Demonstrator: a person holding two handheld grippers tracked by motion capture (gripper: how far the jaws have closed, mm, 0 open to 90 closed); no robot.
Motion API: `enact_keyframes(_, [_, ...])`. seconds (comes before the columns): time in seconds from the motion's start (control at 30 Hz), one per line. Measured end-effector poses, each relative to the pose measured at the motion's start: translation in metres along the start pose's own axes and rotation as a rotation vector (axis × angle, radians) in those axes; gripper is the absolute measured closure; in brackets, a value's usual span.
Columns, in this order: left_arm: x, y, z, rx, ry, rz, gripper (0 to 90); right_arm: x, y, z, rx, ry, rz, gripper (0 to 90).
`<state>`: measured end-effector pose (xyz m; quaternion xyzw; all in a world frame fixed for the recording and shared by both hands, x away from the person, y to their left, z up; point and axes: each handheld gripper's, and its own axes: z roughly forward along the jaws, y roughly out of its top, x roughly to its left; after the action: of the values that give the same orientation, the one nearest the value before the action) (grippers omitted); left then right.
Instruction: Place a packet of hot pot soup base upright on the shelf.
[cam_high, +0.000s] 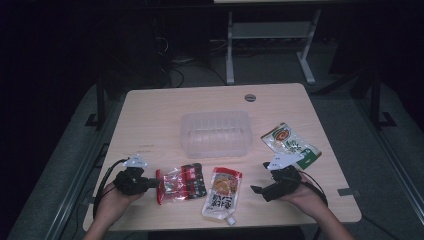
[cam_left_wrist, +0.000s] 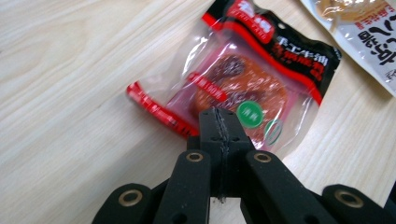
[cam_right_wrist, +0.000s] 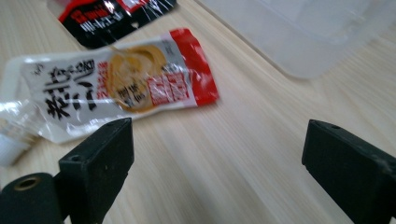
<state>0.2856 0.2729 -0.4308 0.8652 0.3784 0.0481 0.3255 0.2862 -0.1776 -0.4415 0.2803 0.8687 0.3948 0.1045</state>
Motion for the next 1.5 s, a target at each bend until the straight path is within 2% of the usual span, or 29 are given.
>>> enact_keyframes(0.2, [0.001,0.001,0.006,0.022,0.015,0.012,89.8,0.009,0.016,0.007,-0.025,0.043,-0.011,8.9])
enact_keyframes(0.3, [0.004,-0.001,0.007,0.044,0.02,0.015,89.8,0.015,0.027,0.017,-0.022,0.067,-0.036,8.8])
enact_keyframes(0.37, [0.004,-0.002,0.009,0.037,0.02,0.009,89.8,0.016,0.03,0.019,-0.021,0.074,-0.042,8.9])
enact_keyframes(0.43, [0.004,-0.003,0.01,0.042,0.015,0.012,89.8,0.019,0.04,0.027,-0.017,0.105,-0.039,12.8])
enact_keyframes(0.5, [0.005,-0.003,0.01,0.044,0.011,0.014,89.8,0.021,0.046,0.031,-0.018,0.124,-0.036,12.8])
enact_keyframes(0.6, [0.005,-0.004,0.011,0.037,0.01,0.002,89.8,0.024,0.055,0.039,-0.013,0.135,-0.053,12.8])
enact_keyframes(0.67, [0.007,-0.004,0.011,0.044,0.01,0.008,89.8,0.025,0.057,0.041,-0.011,0.143,-0.058,12.7])
enact_keyframes(0.73, [0.008,-0.006,0.012,0.034,0.008,-0.009,89.8,0.027,0.064,0.048,-0.006,0.163,-0.062,12.7])
enact_keyframes(0.97, [0.011,-0.008,0.012,0.047,0.017,-0.011,89.8,0.031,0.075,0.06,0.007,0.195,-0.044,12.7])
enact_keyframes(1.0, [0.011,-0.009,0.013,0.041,0.017,-0.02,89.8,0.031,0.077,0.062,0.009,0.204,-0.041,12.7])
enact_keyframes(1.1, [0.013,-0.009,0.013,0.058,0.021,-0.011,89.8,0.034,0.082,0.07,0.012,0.23,-0.036,12.8])
enact_keyframes(1.17, [0.013,-0.01,0.014,0.062,0.033,-0.017,89.8,0.037,0.086,0.08,0.01,0.264,-0.018,13.0])
enact_keyframes(1.27, [0.014,-0.011,0.014,0.058,0.028,-0.024,89.8,0.038,0.088,0.087,0.02,0.274,-0.027,13.1])
enact_keyframes(1.43, [0.014,-0.011,0.014,0.058,0.027,-0.018,89.8,0.045,0.098,0.1,0.018,0.327,0.007,13.5])
enact_keyframes(1.5, [0.015,-0.011,0.014,0.06,0.026,-0.015,89.8,0.045,0.099,0.102,0.013,0.333,0.001,13.5])
